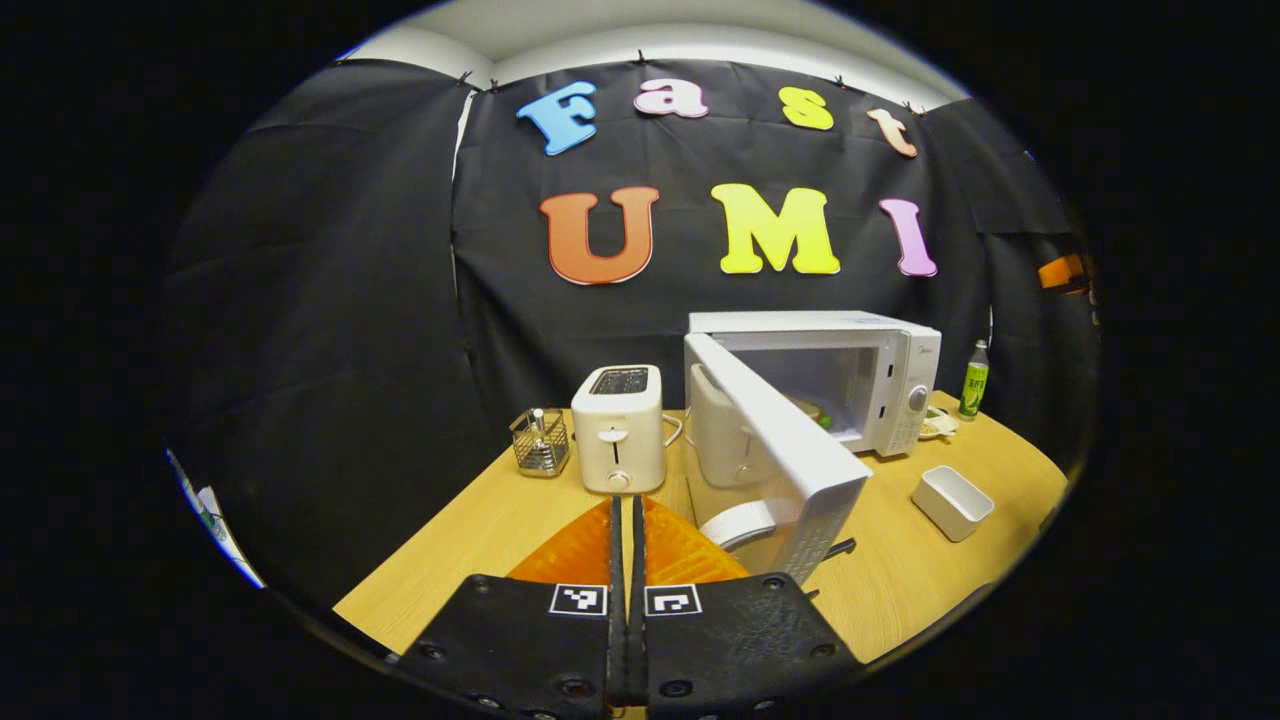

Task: Open the microwave oven with the left hand, put the food in, and close the microwave oven.

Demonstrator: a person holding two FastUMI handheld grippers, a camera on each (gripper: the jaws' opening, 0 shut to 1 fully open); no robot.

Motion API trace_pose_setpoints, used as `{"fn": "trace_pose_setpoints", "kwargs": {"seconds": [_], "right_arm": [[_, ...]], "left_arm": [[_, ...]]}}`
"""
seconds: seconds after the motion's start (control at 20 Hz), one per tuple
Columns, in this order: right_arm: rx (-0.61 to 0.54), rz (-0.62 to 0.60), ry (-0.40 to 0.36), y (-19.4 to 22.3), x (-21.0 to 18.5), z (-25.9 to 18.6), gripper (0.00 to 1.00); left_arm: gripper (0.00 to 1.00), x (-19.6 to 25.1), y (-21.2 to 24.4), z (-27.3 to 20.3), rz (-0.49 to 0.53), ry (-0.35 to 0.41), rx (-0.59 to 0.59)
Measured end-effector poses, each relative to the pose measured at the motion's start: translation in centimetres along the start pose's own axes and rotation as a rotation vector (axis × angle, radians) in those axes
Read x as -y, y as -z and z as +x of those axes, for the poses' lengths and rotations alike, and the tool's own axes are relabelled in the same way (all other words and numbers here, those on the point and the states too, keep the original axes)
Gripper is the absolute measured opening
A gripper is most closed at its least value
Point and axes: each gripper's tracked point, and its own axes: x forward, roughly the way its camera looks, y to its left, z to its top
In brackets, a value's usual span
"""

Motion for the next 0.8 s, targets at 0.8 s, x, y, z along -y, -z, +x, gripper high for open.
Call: {"fn": "trace_pose_setpoints", "kwargs": {"seconds": [0.8], "right_arm": [[-0.05, 0.052, -0.037, 0.9, 3.8, -1.3, 0.92]], "left_arm": [[0.0, 11.9, -0.8, 0.5, 0.089, 0.152, 0.013]]}}
